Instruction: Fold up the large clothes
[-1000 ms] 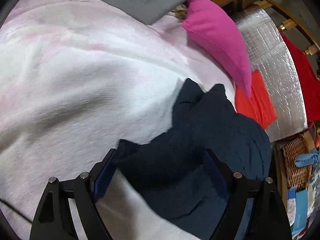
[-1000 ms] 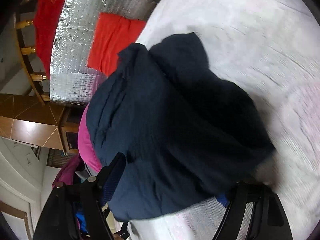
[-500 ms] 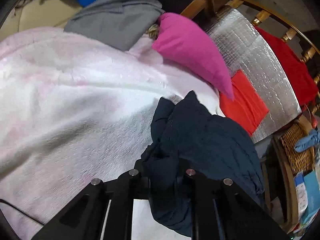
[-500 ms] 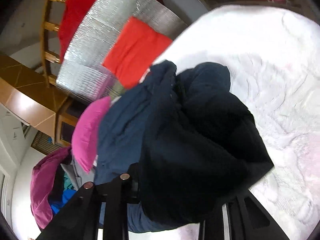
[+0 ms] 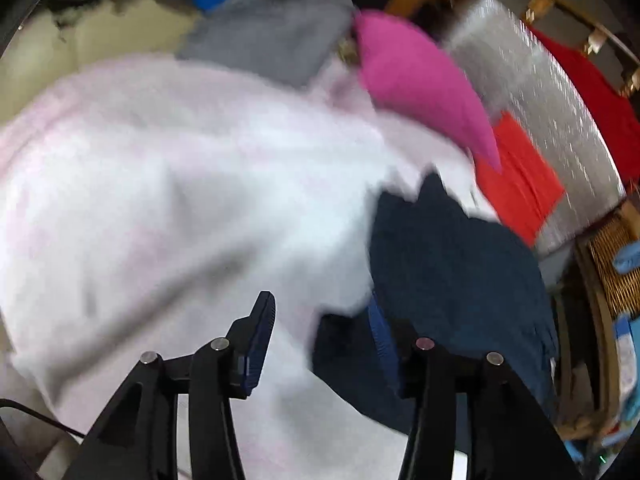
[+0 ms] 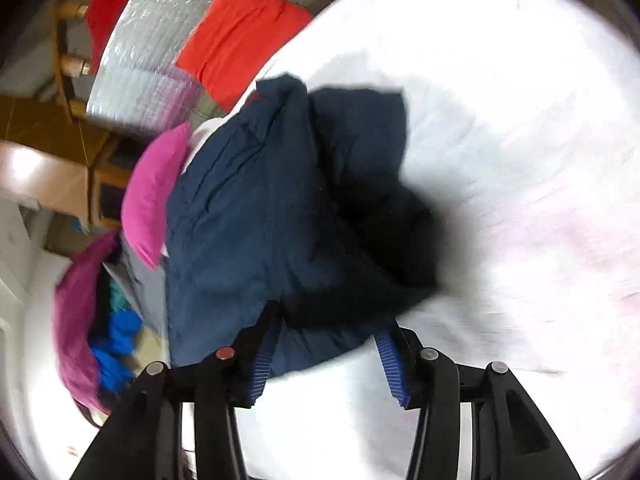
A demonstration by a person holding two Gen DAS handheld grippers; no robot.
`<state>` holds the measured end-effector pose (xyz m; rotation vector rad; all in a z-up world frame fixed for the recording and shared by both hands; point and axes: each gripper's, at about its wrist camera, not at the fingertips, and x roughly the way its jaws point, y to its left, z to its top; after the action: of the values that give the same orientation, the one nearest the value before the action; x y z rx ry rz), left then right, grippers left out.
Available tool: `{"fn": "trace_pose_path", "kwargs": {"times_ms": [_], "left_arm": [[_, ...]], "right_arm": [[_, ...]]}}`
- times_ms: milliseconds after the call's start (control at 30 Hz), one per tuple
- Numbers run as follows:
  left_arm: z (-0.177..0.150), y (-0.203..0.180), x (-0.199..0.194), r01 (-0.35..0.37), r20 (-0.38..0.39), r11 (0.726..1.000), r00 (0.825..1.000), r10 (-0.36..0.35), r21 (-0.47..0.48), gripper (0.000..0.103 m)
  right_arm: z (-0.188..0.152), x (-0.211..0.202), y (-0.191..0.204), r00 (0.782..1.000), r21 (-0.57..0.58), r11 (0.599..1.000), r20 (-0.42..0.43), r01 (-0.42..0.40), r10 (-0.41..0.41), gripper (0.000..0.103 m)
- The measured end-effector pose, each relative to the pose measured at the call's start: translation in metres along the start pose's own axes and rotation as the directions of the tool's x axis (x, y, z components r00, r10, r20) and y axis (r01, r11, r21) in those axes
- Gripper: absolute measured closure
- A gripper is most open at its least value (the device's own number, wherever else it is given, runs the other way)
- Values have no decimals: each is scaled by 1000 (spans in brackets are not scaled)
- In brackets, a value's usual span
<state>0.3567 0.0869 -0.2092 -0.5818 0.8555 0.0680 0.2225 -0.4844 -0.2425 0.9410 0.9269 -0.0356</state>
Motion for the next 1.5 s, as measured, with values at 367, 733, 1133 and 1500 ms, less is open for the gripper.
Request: {"fn": "trace_pose_path", "kwargs": {"times_ms": [367,733,1133,1500], "left_arm": [[35,-48,61,103,2,994,995,-103,33,33],[29,-74,116,18,-113,996,994,-8,85,33],[33,-92,122,-98,32,978,995,94,185,31],[35,-107,79,-133,185,966,978,92,221,31]], "right_arm": [[47,0,46,953,-149,989,300,12,34,40],[129,102,84,958,-188,959,233,211,-165,16],[168,166,76,928,-116,947,268,299,-260,18],[110,104,183,944,-431,890,331,151,1,48]]}}
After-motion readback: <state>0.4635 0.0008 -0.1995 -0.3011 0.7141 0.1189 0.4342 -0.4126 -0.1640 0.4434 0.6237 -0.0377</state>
